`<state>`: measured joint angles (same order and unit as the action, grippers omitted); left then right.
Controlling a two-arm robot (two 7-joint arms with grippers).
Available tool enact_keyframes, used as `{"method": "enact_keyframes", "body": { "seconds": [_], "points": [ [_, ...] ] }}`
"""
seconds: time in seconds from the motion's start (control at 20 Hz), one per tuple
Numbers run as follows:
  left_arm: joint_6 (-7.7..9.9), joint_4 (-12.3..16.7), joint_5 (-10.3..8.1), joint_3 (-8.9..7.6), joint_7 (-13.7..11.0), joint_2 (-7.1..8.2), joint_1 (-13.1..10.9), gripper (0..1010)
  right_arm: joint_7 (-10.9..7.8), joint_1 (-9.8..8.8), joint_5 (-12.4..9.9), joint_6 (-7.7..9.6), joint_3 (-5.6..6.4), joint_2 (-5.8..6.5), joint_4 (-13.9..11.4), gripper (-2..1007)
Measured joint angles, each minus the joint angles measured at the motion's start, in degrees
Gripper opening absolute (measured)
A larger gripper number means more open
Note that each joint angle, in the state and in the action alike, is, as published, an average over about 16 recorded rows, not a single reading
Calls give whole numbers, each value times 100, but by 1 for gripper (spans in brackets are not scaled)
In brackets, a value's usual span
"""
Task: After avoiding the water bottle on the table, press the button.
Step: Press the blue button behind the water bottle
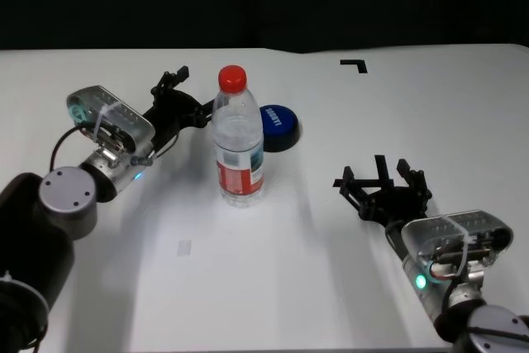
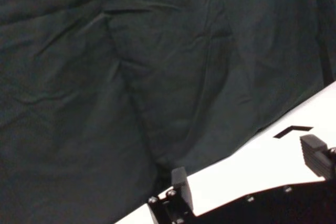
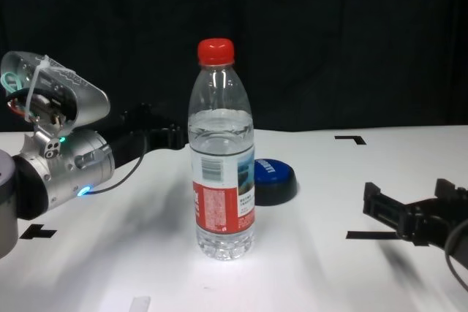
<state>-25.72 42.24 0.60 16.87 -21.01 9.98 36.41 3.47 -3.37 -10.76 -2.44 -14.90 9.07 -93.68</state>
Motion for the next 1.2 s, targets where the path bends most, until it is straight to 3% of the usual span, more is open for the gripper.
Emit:
{"method": "enact_keyframes", "body": {
  "seconds": [0.65, 1.2],
  "points": [
    [-86, -191, 27, 22, -1, -59, 118, 1003, 0, 0, 0, 0, 0, 0, 0, 1003],
    [-24, 39, 40, -50, 73, 52, -10, 1003, 0, 0, 0, 0, 0, 0, 0, 1003]
  ]
}}
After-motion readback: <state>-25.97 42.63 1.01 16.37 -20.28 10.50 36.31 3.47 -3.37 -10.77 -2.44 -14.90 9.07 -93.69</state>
